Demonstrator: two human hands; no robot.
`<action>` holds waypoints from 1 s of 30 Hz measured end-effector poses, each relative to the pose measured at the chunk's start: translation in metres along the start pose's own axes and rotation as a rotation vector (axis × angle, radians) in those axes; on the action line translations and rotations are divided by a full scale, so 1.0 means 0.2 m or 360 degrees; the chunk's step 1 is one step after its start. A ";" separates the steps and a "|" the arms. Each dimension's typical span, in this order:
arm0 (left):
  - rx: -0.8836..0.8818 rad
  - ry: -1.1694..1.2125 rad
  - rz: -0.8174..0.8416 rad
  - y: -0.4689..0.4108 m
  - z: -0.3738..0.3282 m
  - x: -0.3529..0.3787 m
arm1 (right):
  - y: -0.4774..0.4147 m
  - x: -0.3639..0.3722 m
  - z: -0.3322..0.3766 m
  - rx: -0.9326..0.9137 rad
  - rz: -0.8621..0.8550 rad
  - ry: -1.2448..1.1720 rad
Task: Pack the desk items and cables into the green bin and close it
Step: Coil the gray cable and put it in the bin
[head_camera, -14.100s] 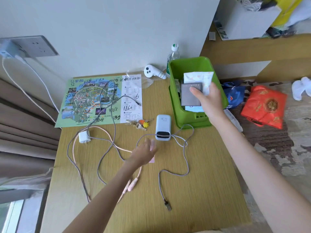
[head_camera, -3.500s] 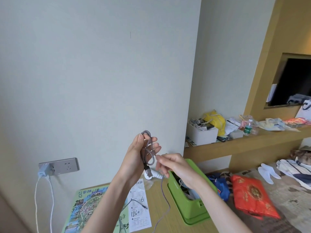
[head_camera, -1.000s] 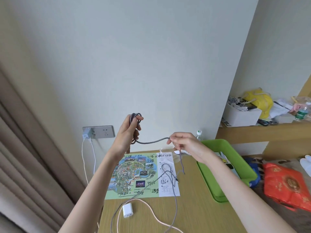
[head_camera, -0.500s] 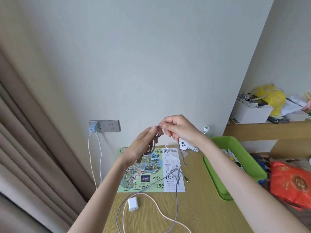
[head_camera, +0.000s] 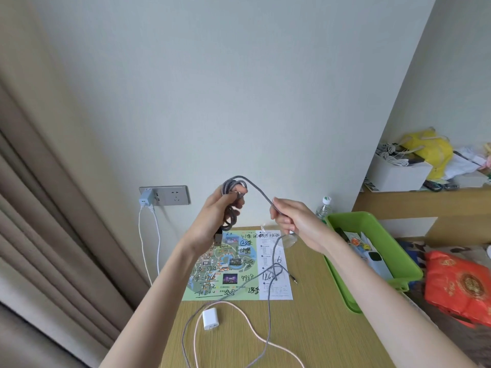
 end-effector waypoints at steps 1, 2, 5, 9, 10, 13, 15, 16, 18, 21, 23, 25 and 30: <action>0.0008 0.0068 -0.0003 0.00 0.01 0.01 | 0.01 0.01 -0.01 -0.0011 0.0008 -0.0015; 0.0004 0.0176 -0.0016 -0.01 0.01 0.03 | 0.01 0.02 -0.01 -0.0025 0.0006 -0.0024; 0.0005 0.0517 0.0015 -0.01 0.02 0.09 | 0.01 0.07 0.00 -0.0084 -0.0014 -0.0007; 0.0041 0.0816 0.0144 -0.02 0.00 0.13 | 0.02 0.12 -0.02 -0.0125 0.0062 0.0060; 0.0044 0.0848 0.0131 -0.02 0.00 0.13 | 0.02 0.12 -0.02 -0.0124 0.0090 0.0082; 0.0090 0.0838 -0.0009 -0.05 -0.02 0.11 | 0.03 0.09 -0.05 -0.0066 0.0127 0.0272; 0.0154 0.0726 -0.0106 -0.06 -0.04 0.06 | 0.04 0.03 -0.09 0.0018 0.0070 0.0404; 0.0182 0.0668 -0.0137 -0.07 -0.05 0.04 | 0.04 0.00 -0.10 0.0050 0.0017 0.0454; 0.0201 0.0583 -0.0198 -0.07 -0.06 -0.01 | 0.04 -0.07 -0.13 0.0093 -0.0095 0.0504; 0.0173 0.0414 -0.0305 -0.07 -0.04 -0.06 | 0.05 -0.15 -0.12 0.0090 -0.0153 0.0411; 0.0142 0.0240 -0.0333 -0.06 -0.03 -0.07 | 0.05 -0.19 -0.09 0.0049 -0.0139 0.0272; 0.0104 -0.0005 -0.0314 -0.05 -0.01 -0.06 | 0.06 -0.21 -0.02 -0.0026 -0.0092 0.0209; 0.0093 -0.0385 -0.0147 -0.03 0.03 -0.02 | 0.09 -0.17 0.16 -0.0174 0.0037 0.0366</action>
Point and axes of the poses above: each hand's wrist, its own y-axis away from the middle knuckle, its own x-axis out of the palm, z = x × y, the point moved 2 cm from there along -y, towards the middle knuckle, and after that the axes turned 2 degrees about x, right-handed, at the moved point
